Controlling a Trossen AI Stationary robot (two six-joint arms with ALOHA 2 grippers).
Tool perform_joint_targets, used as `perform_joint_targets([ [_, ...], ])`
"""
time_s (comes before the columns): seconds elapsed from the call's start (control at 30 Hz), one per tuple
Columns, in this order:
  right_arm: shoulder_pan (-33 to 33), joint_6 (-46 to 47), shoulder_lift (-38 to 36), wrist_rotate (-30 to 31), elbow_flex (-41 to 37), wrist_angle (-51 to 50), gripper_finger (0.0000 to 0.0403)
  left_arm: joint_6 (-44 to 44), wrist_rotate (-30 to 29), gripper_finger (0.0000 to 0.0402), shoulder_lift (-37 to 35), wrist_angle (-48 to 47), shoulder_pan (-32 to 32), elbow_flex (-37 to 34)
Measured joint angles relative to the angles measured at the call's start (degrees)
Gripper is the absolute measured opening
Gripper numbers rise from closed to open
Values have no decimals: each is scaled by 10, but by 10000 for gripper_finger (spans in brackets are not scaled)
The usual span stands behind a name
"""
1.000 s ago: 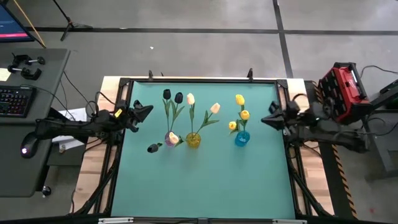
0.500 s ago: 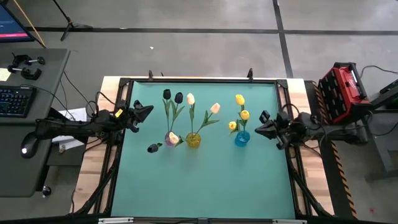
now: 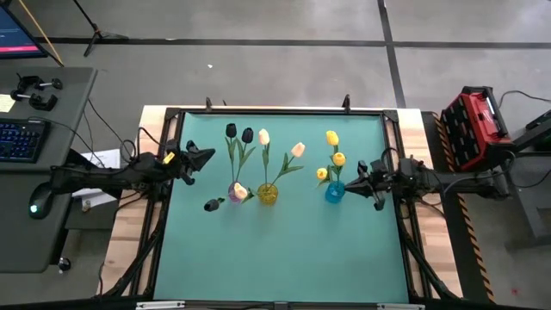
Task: Sort flowers into vase by color
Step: Return to Home Position
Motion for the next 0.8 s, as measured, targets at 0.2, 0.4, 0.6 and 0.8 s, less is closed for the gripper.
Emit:
perform_joint_targets([
  [0.2,4,0,-24,2,0,-82,0,0,0,1,-109,-274,0,0],
  [0.4,6,0,-115,2,0,-77,0,14,44,1,-181,-310,1,1],
  [0.6,6,0,-116,3,0,-41,0,15,45,1,-180,-323,-15,0],
  [0.8,6,0,-112,2,0,-52,0,15,45,1,-180,-321,-34,0],
])
